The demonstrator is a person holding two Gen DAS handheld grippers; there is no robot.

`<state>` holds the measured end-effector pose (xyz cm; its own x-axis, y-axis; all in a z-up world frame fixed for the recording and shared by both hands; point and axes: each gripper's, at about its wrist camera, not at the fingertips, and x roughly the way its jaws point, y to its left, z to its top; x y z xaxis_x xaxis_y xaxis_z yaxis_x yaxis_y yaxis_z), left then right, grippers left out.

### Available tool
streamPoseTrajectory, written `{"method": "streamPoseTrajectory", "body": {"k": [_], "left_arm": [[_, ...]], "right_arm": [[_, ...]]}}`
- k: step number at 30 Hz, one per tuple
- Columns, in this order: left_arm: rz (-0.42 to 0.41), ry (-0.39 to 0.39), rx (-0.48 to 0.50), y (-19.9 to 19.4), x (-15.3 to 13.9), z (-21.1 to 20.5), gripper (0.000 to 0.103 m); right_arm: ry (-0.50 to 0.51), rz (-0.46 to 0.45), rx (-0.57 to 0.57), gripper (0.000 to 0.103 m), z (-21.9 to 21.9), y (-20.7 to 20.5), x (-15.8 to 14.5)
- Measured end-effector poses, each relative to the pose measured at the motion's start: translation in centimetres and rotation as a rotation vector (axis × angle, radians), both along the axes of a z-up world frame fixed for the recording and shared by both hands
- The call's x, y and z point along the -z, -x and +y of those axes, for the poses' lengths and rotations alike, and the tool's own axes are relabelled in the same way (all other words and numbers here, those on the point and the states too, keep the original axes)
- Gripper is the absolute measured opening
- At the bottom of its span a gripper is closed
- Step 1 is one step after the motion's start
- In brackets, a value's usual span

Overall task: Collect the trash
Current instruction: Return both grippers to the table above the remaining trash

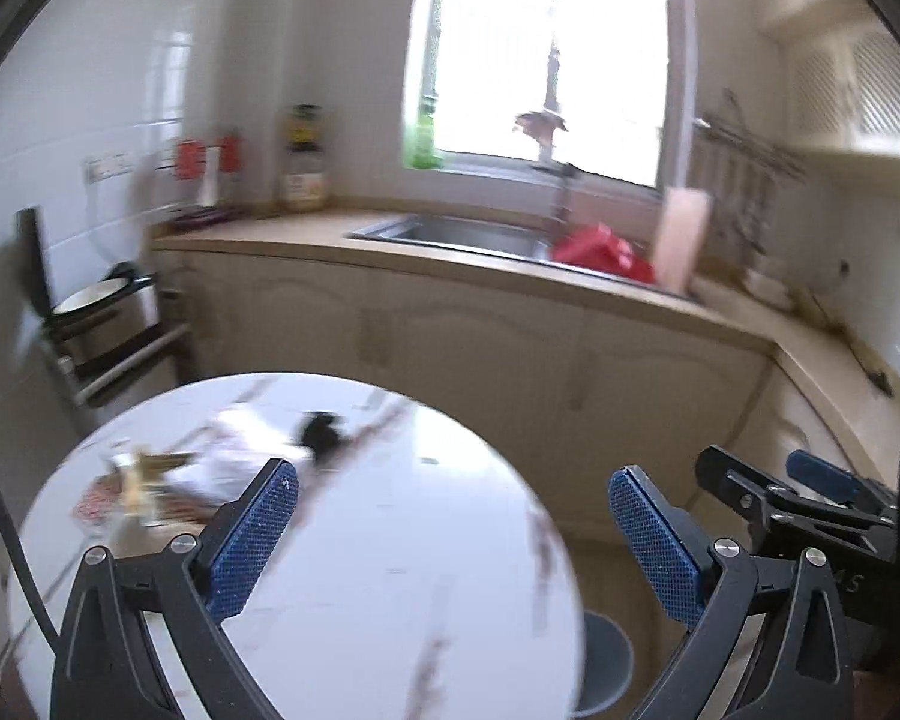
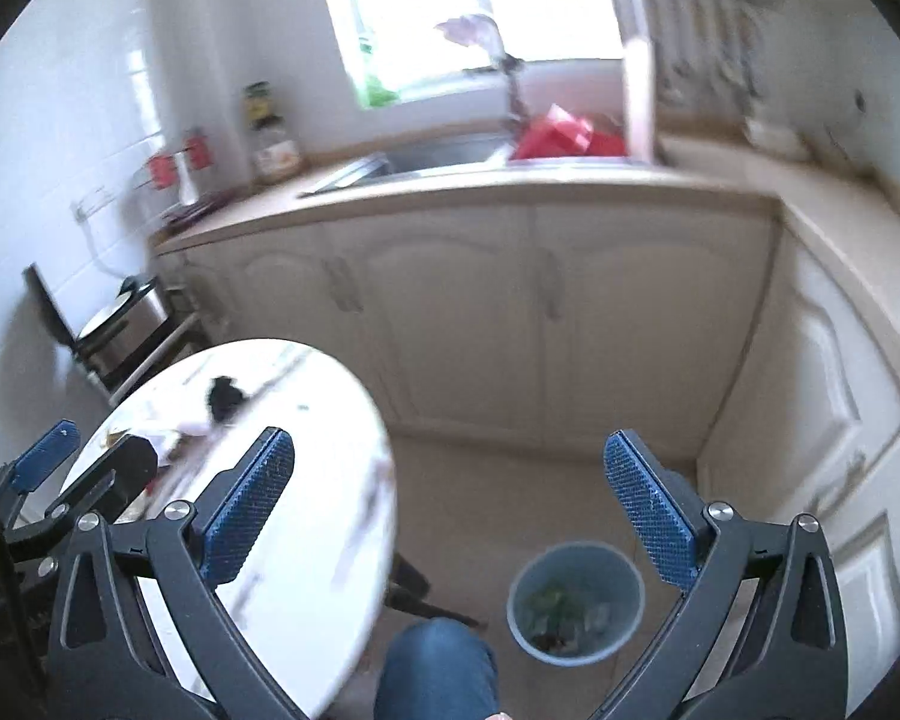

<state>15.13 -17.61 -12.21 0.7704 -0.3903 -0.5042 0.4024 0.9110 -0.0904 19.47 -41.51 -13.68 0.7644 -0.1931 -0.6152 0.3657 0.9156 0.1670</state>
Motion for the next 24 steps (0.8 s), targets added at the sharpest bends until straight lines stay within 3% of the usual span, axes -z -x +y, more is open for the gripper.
{"method": "streamPoseTrajectory", "body": {"k": [5,10,16,24], "left_arm": [[-0.035,0.017,-0.135,2.9,-2.2,8.1,0.102],[-0.058,0.012,-0.274,5.5,-2.6,14.2,0.102],[-0.055,0.02,-0.407,7.5,-2.2,17.4,0.102],[-0.013,0.021,-0.451,7.5,-0.9,18.0,0.102]], "right_arm": [[0.067,-0.041,-0.122,0.103,7.2,-2.6,-2.4],[0.099,-0.067,-0.243,0.103,13.6,-4.5,-3.1],[0.132,-0.079,-0.348,0.103,19.0,-6.3,-3.2],[0.124,-0.048,-0.408,0.103,21.4,-8.0,-1.9]]}}
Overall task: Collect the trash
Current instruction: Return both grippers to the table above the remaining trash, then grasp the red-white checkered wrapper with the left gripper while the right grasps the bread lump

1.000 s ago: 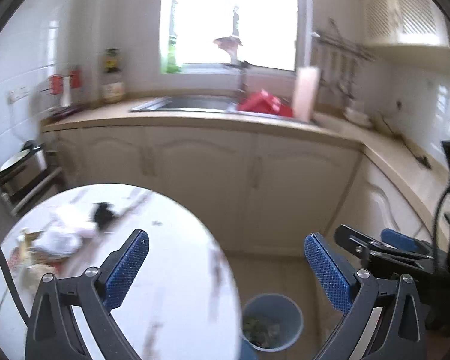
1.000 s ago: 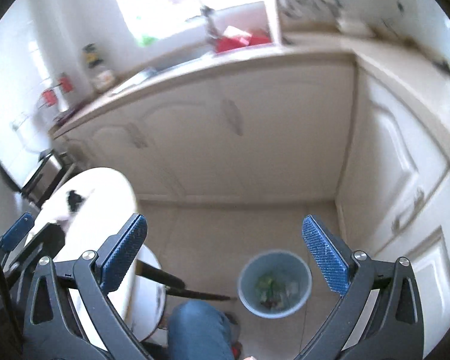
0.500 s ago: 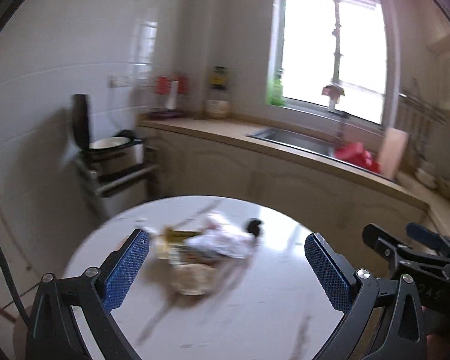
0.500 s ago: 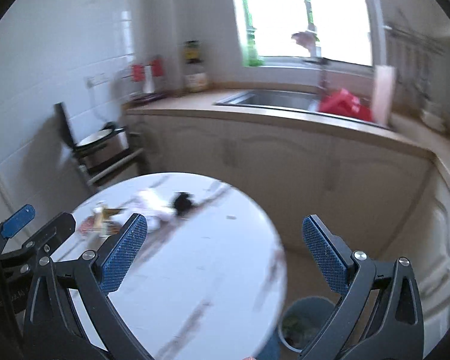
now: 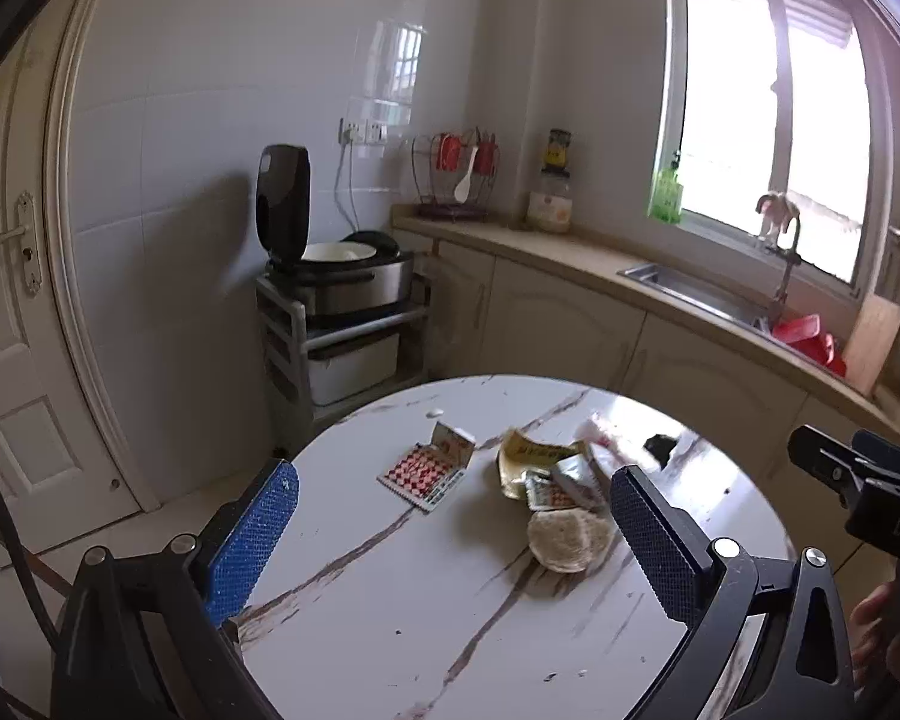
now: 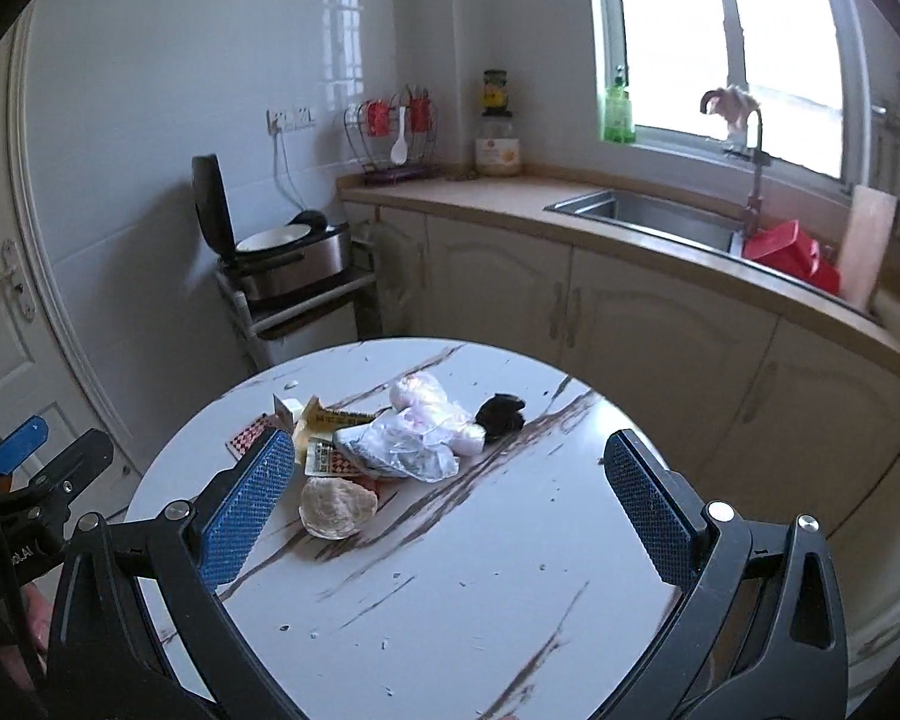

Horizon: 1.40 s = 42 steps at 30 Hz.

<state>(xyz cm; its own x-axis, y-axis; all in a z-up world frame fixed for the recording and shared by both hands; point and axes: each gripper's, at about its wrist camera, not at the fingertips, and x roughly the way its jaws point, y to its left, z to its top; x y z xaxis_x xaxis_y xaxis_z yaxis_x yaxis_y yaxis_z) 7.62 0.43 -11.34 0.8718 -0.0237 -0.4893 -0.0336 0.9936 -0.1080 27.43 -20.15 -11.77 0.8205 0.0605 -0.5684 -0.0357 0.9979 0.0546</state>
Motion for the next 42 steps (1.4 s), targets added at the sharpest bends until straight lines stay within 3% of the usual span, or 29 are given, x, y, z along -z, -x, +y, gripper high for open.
{"method": "streamPoseTrajectory", "body": {"k": [5,13,23,25,26,28,37,42], "left_arm": [[0.068,-0.01,0.004,-2.3,1.8,-0.6,0.102],[0.215,-0.039,-0.015,-8.9,4.4,0.6,0.102],[0.308,-0.053,-0.012,-17.4,5.9,3.4,0.102],[0.32,-0.06,-0.003,-19.0,6.4,3.5,0.102],[0.327,-0.065,0.006,-19.9,6.5,3.5,0.102],[0.336,-0.078,0.025,-21.4,7.2,3.4,0.102],[0.397,-0.136,0.079,-30.0,9.6,3.5,0.102],[0.406,-0.108,0.166,-32.5,10.6,3.4,0.082]], "right_arm": [[-0.013,0.093,-0.025,0.103,0.2,-2.3,2.6],[-0.085,0.328,-0.113,0.103,2.9,-7.5,10.5],[-0.044,0.44,-0.164,0.102,7.0,-11.4,15.6],[-0.032,0.444,-0.17,0.081,7.1,-11.6,16.1],[-0.033,0.446,-0.178,0.076,7.2,-11.6,16.3],[0.009,0.427,-0.181,0.052,7.5,-11.6,16.1],[-0.05,0.431,-0.194,0.049,5.1,-11.9,15.8],[-0.061,0.433,-0.203,0.049,4.5,-12.0,15.9]]}}
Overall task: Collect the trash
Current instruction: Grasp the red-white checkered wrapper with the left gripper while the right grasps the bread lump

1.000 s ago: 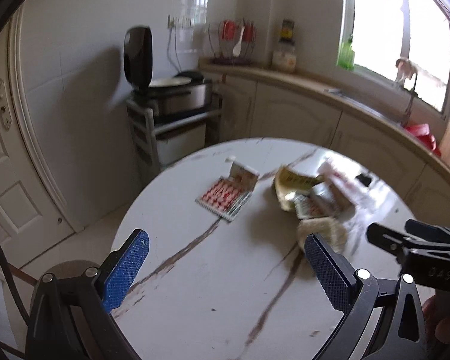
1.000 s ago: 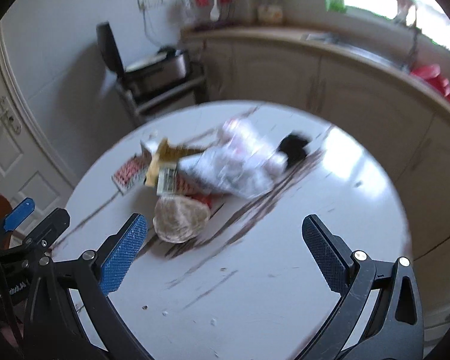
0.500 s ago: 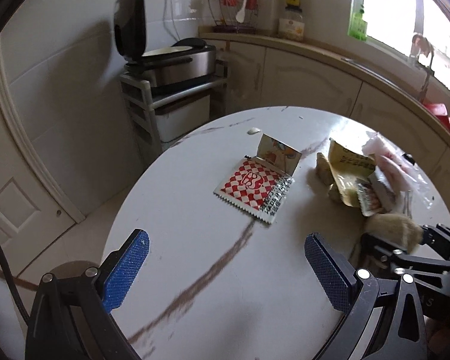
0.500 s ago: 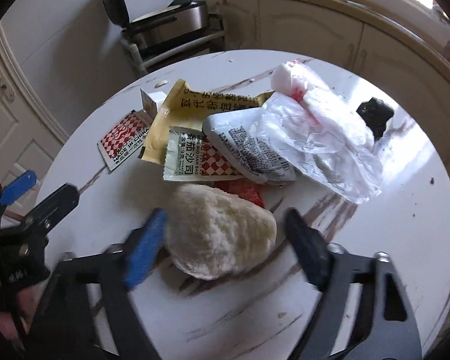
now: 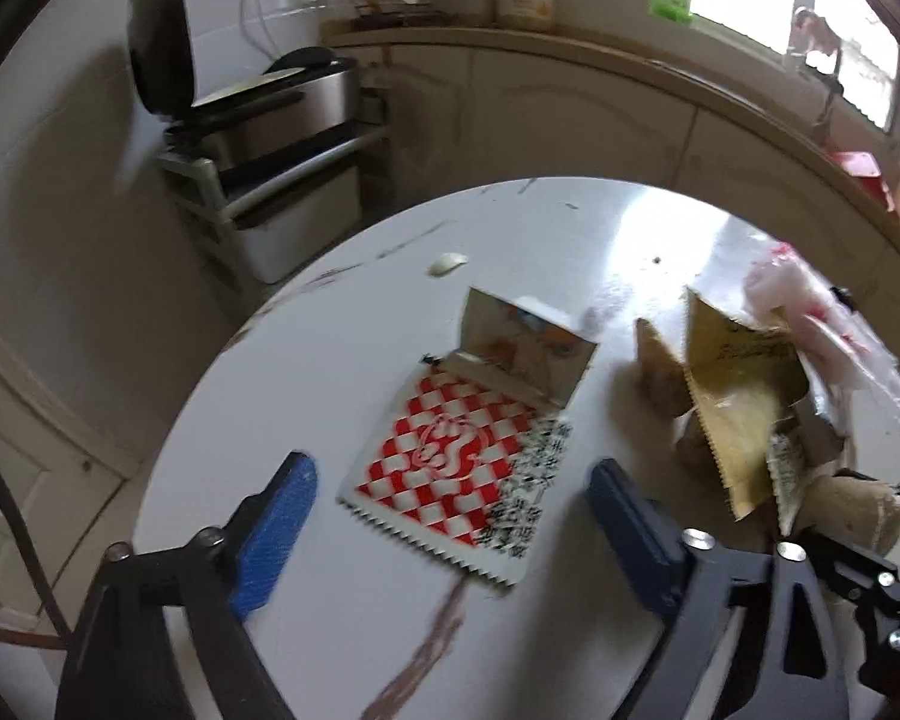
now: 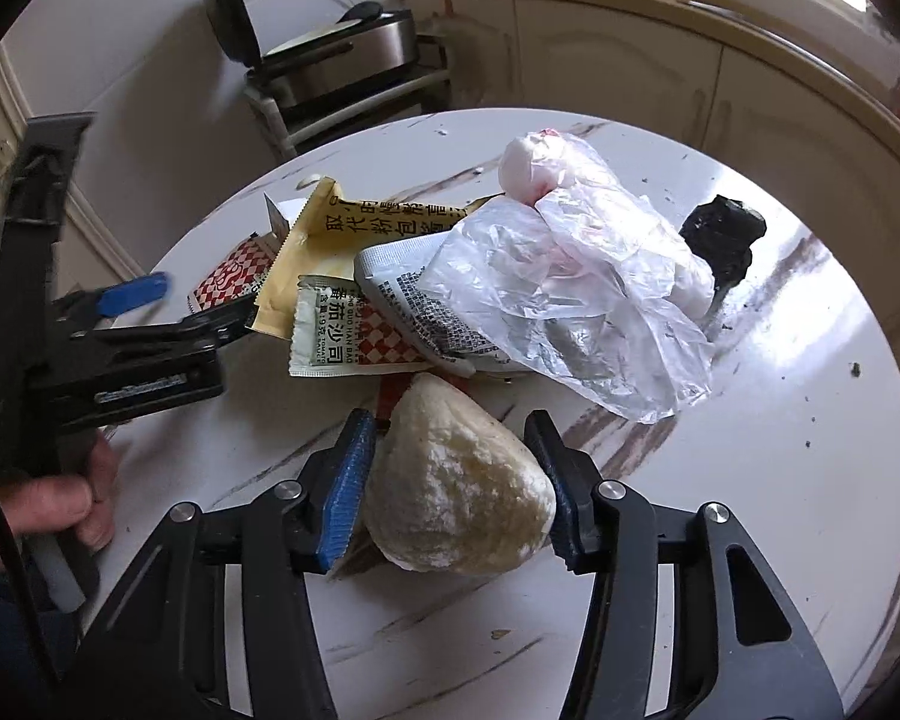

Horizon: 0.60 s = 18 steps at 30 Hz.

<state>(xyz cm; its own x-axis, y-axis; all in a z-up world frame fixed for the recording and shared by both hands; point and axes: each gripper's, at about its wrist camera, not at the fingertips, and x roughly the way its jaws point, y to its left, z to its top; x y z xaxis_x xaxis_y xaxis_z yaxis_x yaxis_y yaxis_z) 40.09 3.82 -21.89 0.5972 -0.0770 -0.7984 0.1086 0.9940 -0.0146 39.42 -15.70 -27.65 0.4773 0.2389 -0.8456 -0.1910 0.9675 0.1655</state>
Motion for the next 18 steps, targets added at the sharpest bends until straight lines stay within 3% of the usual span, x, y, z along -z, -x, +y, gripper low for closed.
{"method": "streamPoseTrajectory", "body": {"k": [5,11,18], "left_arm": [[-0.02,0.029,0.074,-0.6,0.2,-0.3,0.037],[-0.017,0.089,0.087,-0.8,0.9,1.1,0.027],[-0.016,0.107,0.089,2.2,0.9,1.3,0.026]], "right_arm": [[-0.007,0.001,0.001,0.049,0.0,-0.1,0.0],[-0.02,-0.002,0.004,0.049,-0.7,0.5,-0.1],[-0.035,-0.01,0.011,0.04,-1.9,1.6,-0.6]]}}
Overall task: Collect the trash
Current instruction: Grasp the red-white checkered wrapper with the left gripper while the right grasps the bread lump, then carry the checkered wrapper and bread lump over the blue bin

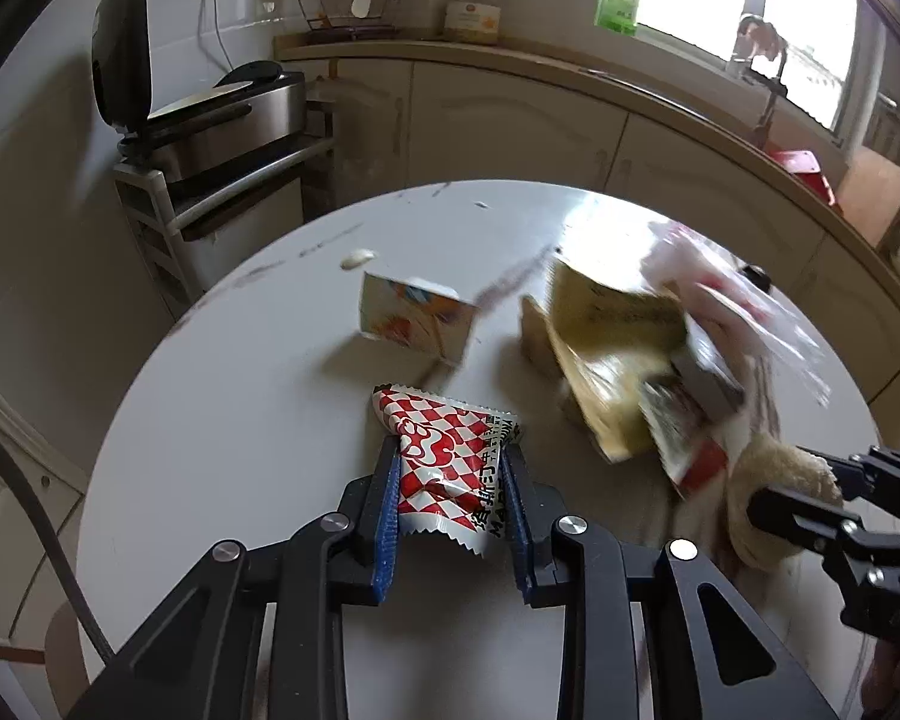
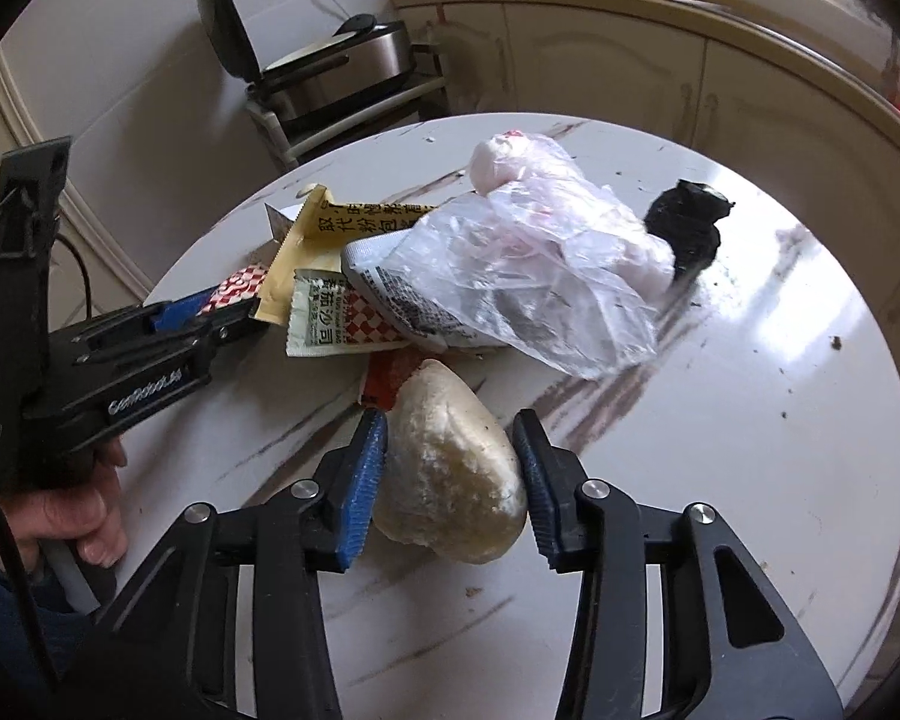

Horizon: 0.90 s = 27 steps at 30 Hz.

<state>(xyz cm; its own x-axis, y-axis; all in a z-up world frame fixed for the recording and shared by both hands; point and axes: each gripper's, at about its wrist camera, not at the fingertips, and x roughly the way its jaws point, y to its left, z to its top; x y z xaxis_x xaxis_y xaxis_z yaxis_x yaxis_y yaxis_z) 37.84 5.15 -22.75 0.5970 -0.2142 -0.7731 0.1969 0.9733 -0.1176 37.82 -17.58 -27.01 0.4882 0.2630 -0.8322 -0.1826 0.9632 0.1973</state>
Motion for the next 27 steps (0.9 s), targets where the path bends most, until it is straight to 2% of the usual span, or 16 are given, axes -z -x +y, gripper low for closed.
{"method": "streamPoseTrajectory", "body": {"k": [8,13,21,27], "left_arm": [[0.003,0.005,0.0,5.7,-1.2,-0.9,0.026],[-0.021,0.01,0.021,11.0,-3.1,-2.5,0.026],[-0.083,0.023,0.093,16.1,-6.5,-6.2,0.026],[-0.128,0.016,0.16,18.3,-8.5,-10.8,0.026]], "right_arm": [[-0.042,0.003,0.006,0.039,-1.8,2.6,-0.1],[-0.075,-0.005,0.039,0.039,-3.9,4.8,-0.6],[-0.107,-0.052,0.091,0.039,-7.1,8.0,-2.4],[-0.118,-0.092,0.134,0.039,-10.0,10.5,-3.6]]}}
